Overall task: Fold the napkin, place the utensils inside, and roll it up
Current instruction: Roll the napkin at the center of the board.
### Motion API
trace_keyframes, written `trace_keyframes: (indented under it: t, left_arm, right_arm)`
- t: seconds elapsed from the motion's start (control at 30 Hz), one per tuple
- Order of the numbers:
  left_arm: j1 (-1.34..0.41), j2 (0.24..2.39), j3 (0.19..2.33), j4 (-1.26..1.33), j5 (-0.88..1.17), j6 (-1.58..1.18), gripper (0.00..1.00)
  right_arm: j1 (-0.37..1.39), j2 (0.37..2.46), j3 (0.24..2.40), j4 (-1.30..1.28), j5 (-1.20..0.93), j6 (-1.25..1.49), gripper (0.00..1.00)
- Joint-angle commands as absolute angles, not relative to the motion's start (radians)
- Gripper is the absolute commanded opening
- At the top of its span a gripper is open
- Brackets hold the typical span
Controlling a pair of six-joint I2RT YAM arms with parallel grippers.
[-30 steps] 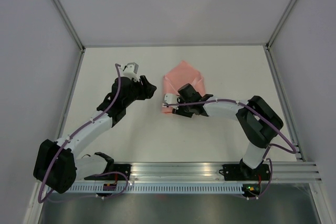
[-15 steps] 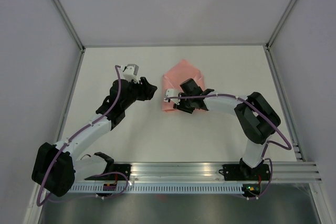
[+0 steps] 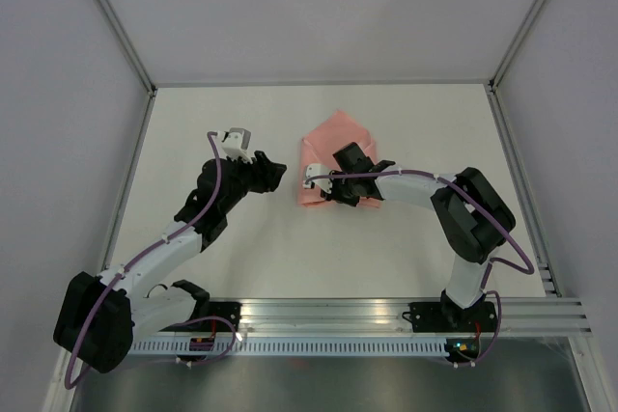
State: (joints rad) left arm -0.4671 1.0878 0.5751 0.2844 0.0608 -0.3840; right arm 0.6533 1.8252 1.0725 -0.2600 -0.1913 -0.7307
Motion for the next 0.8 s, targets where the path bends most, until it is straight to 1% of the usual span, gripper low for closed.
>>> trace_keyframes:
  t: [0.0, 0.1, 0.23, 0.27, 0.3, 0.33, 0.4, 0.47, 0.5, 0.53, 0.6, 0.77]
  left_arm:
    - [-0.469, 1.028, 0.539, 0.422, 0.041, -0.341, 0.6]
    - [-0.471, 0.986, 0.493, 0.482, 0.031, -0.328, 0.6]
    - [-0.497, 0.956, 0.451, 0.532, 0.026, -0.264, 0.52]
    - [-0.506, 0.953, 0.446, 0.538, 0.005, -0.247, 0.47]
    - [-0.526, 0.953, 0.443, 0.546, -0.027, -0.211, 0.44]
    - [-0.535, 0.954, 0.437, 0.551, -0.059, -0.193, 0.42]
    - [-0.567, 0.962, 0.428, 0.564, -0.101, -0.138, 0.41]
    - [-0.577, 0.959, 0.396, 0.612, -0.179, -0.13, 0.36]
    - [-0.578, 0.954, 0.378, 0.642, -0.198, -0.135, 0.36]
    - [-0.578, 0.936, 0.327, 0.734, -0.204, -0.135, 0.36]
    - [-0.578, 0.923, 0.287, 0.802, -0.206, -0.13, 0.38]
    - [-0.591, 0.917, 0.262, 0.866, -0.134, -0.039, 0.41]
  right_arm:
    - [0.635, 1.888, 1.063, -0.385, -0.241, -0.738, 0.25]
    - [0.627, 1.897, 1.069, -0.399, -0.25, -0.736, 0.21]
    - [0.623, 1.911, 1.077, -0.419, -0.268, -0.741, 0.18]
    - [0.62, 1.913, 1.081, -0.432, -0.273, -0.742, 0.17]
    - [0.614, 1.922, 1.088, -0.442, -0.282, -0.745, 0.17]
    - [0.611, 1.927, 1.094, -0.452, -0.3, -0.749, 0.17]
    - [0.597, 1.943, 1.117, -0.482, -0.316, -0.752, 0.16]
    - [0.588, 1.956, 1.146, -0.514, -0.345, -0.755, 0.15]
    - [0.577, 1.969, 1.155, -0.525, -0.354, -0.756, 0.15]
    - [0.574, 1.974, 1.164, -0.532, -0.363, -0.756, 0.15]
    - [0.563, 1.986, 1.184, -0.549, -0.382, -0.758, 0.15]
    - [0.555, 2.008, 1.206, -0.572, -0.394, -0.765, 0.14]
